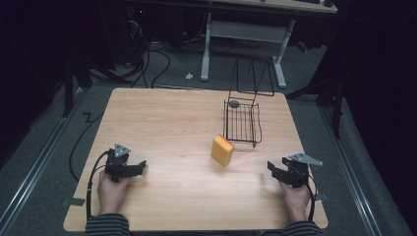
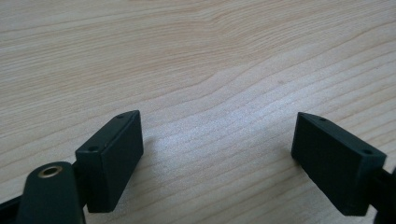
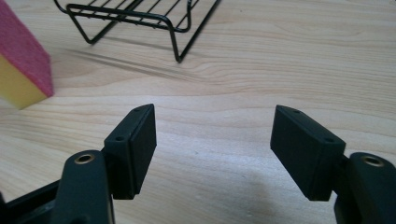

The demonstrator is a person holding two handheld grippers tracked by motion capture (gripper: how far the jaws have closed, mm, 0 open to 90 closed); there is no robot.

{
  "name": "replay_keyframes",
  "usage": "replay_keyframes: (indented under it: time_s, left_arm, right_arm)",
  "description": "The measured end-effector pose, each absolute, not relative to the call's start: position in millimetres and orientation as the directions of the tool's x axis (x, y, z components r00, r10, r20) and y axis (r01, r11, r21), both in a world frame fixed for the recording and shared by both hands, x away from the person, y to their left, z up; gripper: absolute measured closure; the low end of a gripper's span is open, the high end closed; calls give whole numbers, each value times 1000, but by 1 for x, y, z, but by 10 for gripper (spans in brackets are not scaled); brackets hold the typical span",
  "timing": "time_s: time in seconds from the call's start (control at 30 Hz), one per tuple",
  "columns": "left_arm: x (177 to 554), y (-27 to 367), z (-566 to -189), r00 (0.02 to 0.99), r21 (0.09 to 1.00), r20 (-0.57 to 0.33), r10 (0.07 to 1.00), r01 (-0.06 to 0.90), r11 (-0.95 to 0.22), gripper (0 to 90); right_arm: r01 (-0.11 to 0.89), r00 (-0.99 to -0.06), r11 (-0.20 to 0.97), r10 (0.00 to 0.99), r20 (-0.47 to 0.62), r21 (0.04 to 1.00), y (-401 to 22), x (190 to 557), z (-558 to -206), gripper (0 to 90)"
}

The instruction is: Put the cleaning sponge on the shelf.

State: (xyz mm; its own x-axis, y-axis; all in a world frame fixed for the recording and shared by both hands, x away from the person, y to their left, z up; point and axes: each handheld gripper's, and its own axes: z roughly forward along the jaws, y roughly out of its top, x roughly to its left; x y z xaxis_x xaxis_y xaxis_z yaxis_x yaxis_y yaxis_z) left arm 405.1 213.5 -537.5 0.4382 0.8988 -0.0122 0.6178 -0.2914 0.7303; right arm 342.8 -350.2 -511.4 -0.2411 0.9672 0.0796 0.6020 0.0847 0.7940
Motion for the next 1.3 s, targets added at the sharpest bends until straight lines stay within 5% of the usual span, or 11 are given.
replay_keyframes:
  time_s: [1.3]
  left_arm:
    - [405, 213, -538, 438, 730, -12, 899, 618, -291, 172]
  right_arm:
    - [503, -374, 139, 925, 70, 853, -314, 318, -495, 310]
